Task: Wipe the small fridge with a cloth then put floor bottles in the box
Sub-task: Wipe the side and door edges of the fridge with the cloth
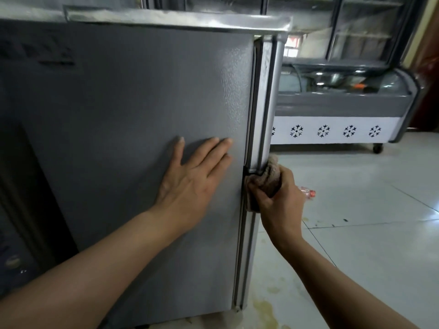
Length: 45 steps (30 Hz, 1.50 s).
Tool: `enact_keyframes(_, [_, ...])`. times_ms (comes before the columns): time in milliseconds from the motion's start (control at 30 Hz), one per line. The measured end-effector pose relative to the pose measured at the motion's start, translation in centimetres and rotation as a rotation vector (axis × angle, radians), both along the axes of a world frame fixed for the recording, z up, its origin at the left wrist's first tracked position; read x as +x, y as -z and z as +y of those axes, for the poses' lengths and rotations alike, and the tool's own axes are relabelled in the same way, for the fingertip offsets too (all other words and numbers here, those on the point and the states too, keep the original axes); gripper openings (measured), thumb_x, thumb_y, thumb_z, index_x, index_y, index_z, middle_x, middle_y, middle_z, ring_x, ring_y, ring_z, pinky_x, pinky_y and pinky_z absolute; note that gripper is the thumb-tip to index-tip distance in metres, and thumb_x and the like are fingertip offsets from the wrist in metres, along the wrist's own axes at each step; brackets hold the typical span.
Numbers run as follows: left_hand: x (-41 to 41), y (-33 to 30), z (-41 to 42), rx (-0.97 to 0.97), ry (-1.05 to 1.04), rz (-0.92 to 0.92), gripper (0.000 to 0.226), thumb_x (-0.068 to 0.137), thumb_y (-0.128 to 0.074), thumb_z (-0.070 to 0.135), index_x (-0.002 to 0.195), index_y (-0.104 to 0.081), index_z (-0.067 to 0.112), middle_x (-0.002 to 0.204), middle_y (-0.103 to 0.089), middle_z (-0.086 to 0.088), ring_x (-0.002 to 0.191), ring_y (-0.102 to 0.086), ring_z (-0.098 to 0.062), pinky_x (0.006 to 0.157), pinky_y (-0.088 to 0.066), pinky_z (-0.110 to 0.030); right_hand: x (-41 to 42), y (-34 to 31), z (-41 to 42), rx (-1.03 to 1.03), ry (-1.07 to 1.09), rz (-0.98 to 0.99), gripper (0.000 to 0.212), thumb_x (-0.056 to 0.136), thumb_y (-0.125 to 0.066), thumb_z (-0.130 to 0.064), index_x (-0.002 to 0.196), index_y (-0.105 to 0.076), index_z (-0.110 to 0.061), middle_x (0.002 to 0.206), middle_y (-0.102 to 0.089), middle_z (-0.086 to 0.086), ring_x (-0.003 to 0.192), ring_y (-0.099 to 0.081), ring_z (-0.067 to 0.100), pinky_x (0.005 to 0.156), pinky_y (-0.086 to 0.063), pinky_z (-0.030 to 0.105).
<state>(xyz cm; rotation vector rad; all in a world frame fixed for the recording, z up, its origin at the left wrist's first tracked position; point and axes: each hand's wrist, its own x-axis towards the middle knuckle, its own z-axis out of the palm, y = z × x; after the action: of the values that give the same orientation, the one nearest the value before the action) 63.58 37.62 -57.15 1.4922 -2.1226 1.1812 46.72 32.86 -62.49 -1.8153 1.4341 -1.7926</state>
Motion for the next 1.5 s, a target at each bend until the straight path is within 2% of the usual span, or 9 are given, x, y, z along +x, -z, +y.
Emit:
enact_keyframes(267, [-0.2,-1.5,0.2,-0.004,0.068,0.020,0.057,0.063,-0.054,0.010,0.120,-0.062,0.010,0.135,-0.054,-0.009,0.122,-0.054,-0.026,0.100,-0.032,-0.062,-0.4,-1.8,0.3,0.033,0.023,0.044,0.044,0.071,-0.081,-0.028,0.108,-0.061,-0.016,0.076,-0.058,-0.010,0.076,-0.061,0.019,0.069,-0.051,0.033])
enact_keyframes(433, [-0.1,-2.7,0.2,-0.019,0.106,0.057,0.053,0.066,-0.056,0.007,0.118,-0.061,0.009,0.132,-0.055,-0.012,0.113,-0.058,-0.027,0.102,-0.031,-0.060,-0.3,-3.3,0.3,-0.086,0.061,-0.027,0.039,0.071,-0.081,-0.026,0.104,-0.061,-0.019,0.075,-0.057,-0.015,0.066,-0.051,0.002,0.064,-0.036,0.001])
enact_keyframes(600, [0.2,-4.1,0.5,-0.036,0.105,0.081,0.054,0.062,-0.066,0.004,0.116,-0.061,0.009,0.133,-0.053,-0.012,0.117,-0.054,-0.029,0.102,-0.031,-0.060,0.9,-3.7,-0.3,-0.054,-0.083,0.008,0.053,0.079,-0.072,-0.015,0.125,-0.045,-0.022,0.092,-0.051,-0.021,0.085,-0.053,0.005,0.069,-0.037,0.004])
enact_keyframes(700, [0.3,-5.4,0.5,-0.059,0.096,0.108,0.054,0.063,-0.060,0.006,0.117,-0.058,0.010,0.138,-0.048,-0.012,0.124,-0.047,-0.030,0.103,-0.028,-0.059,0.9,-1.9,0.1,-0.122,-0.125,0.095,0.046,0.085,-0.065,-0.011,0.124,-0.042,-0.010,0.100,-0.049,-0.004,0.090,-0.049,0.011,0.079,-0.044,0.024])
enact_keyframes(767, [0.3,-6.6,0.5,-0.081,0.090,0.119,0.055,0.065,-0.058,0.006,0.120,-0.056,0.010,0.142,-0.044,-0.012,0.127,-0.041,-0.030,0.104,-0.025,-0.060,0.9,-1.8,-0.1,-0.105,-0.111,0.136,0.035,0.090,-0.060,-0.018,0.119,-0.040,-0.014,0.100,-0.051,0.004,0.083,-0.051,0.018,0.072,-0.047,0.034])
enact_keyframes(867, [0.6,-8.6,0.0,-0.111,0.080,0.151,0.060,0.065,-0.060,0.004,0.124,-0.052,0.010,0.146,-0.038,-0.012,0.131,-0.033,-0.031,0.106,-0.021,-0.061,0.9,-2.8,-1.1,-0.085,-0.068,0.136,0.027,0.093,-0.056,-0.025,0.106,-0.034,-0.032,0.094,-0.053,0.000,0.077,-0.053,0.016,0.065,-0.044,0.031])
enact_keyframes(1067, [1.3,-12.8,-1.3,-0.120,0.011,0.236,0.076,0.066,-0.062,0.009,0.138,-0.036,0.011,0.152,-0.026,-0.011,0.139,-0.024,-0.032,0.110,-0.010,-0.059,0.3,-5.3,-1.7,-0.068,-0.054,0.173,0.041,0.093,-0.056,-0.027,0.128,-0.038,-0.014,0.104,-0.056,-0.003,0.088,-0.057,0.016,0.074,-0.043,0.025])
enact_keyframes(1167, [1.6,-13.8,-1.8,-0.078,-0.025,0.259,0.080,0.068,-0.062,0.014,0.141,-0.030,0.011,0.148,-0.031,-0.008,0.136,-0.027,-0.029,0.111,-0.009,-0.058,0.5,-8.6,-2.5,-0.121,-0.016,0.132,0.033,0.092,-0.058,-0.027,0.119,-0.041,-0.019,0.093,-0.055,-0.012,0.075,-0.052,0.003,0.065,-0.038,0.008])
enact_keyframes(1500, [1.0,-14.0,-2.5,-0.155,-0.004,0.341,0.068,0.064,-0.066,0.022,0.128,-0.046,0.011,0.124,-0.051,-0.008,0.112,-0.046,-0.032,0.102,-0.027,-0.054,0.2,-15.0,-3.1,-0.202,-0.022,0.180,0.026,0.090,-0.061,-0.024,0.102,-0.038,-0.020,0.081,-0.052,-0.010,0.076,-0.052,0.017,0.061,-0.030,0.024])
